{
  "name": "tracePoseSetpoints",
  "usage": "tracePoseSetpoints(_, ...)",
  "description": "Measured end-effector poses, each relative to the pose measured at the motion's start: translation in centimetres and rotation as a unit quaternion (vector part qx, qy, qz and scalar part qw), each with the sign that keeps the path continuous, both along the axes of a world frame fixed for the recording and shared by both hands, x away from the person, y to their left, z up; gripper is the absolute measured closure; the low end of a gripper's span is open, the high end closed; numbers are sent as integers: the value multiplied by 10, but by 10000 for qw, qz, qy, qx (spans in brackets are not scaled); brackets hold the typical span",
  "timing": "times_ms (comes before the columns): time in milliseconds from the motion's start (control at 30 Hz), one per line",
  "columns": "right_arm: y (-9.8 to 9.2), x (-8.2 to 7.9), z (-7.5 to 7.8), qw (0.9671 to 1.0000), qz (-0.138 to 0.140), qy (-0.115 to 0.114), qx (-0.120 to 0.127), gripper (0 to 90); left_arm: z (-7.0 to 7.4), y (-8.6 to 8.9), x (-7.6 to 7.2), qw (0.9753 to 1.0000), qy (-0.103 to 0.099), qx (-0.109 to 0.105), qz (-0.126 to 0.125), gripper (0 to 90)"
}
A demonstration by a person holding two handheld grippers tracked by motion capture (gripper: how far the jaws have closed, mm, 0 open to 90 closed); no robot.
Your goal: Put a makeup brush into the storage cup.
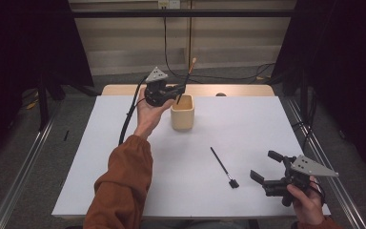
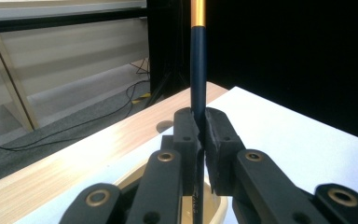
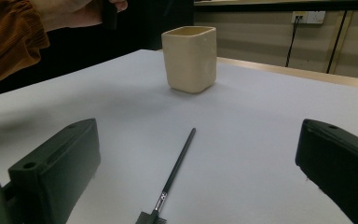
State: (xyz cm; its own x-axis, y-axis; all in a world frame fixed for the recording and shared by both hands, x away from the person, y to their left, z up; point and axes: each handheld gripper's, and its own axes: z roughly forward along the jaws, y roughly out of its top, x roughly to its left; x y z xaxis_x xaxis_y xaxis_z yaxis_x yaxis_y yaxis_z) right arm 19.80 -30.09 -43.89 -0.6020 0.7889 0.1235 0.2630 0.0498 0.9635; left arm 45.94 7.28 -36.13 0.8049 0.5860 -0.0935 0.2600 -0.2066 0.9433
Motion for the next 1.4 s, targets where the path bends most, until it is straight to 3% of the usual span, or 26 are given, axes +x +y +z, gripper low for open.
tracePoseSetpoints(233, 0, 0, 0, 10000, 7, 7, -4, 0, 1, -4, -3, 9999, -114, -28, -88, 841)
tracePoseSetpoints(367, 0, -1, 0, 10000, 4, -10, 1, 0, -8, -3, 3, 10000, -42, 76, 7, 841)
tracePoseSetpoints(500, 0, 0, 0, 10000, -3, -1, -1, 0, -15, -1, 6, 10000, 31, 23, 54, 841)
tracePoseSetpoints(567, 0, 0, 0, 10000, 18, 16, -20, 0, -18, -2, 7, 9998, 59, 128, 117, 841)
tracePoseSetpoints(667, 0, 0, -1, 10000, 15, 6, -11, 0, -21, -1, 9, 9998, 111, 20, 139, 841)
tracePoseSetpoints(800, -1, 0, 0, 10000, 3, 10, -4, 0, -24, -1, 10, 9997, 115, 52, 210, 841)
tracePoseSetpoints(1400, 0, 0, -1, 10000, 8, 34, -5, 0, -47, 2, 10, 9992, 325, 124, 209, 840)
